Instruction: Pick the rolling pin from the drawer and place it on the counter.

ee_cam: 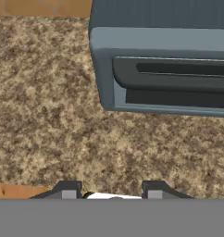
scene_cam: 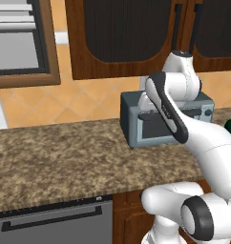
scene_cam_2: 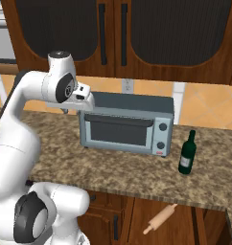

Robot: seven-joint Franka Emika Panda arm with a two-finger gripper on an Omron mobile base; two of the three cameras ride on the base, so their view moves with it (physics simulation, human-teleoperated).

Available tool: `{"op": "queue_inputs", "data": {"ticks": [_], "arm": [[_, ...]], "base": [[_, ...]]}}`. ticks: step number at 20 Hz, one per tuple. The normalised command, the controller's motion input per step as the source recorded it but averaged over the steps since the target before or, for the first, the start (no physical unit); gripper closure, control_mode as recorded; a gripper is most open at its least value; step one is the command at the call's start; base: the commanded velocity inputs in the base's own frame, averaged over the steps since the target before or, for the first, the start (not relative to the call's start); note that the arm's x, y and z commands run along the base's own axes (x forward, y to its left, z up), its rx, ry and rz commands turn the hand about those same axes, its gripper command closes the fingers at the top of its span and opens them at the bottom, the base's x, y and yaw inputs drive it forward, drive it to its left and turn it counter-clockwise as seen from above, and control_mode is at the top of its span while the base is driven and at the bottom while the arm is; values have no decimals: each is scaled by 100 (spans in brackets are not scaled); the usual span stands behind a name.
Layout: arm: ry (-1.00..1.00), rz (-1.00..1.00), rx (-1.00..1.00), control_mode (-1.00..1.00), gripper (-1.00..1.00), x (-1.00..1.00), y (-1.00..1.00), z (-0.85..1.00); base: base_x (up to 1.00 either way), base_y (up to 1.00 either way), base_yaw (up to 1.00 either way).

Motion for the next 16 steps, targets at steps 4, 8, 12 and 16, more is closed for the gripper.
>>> {"op": "queue_inputs", "data": {"ticks": [4, 8, 12, 16], "arm": [[0, -4, 0, -100, -100, -19, -44, -8], [5, -22, 0, -100, -100, -46, -100, -44], [2, -39, 1, -100, -100, -78, -100, -64], [2, -34, 3, -100, -100, -92, -100, -66]], "base": [[0, 0, 0], [0, 0, 0], [0, 0, 0], [0, 0, 0]]}}
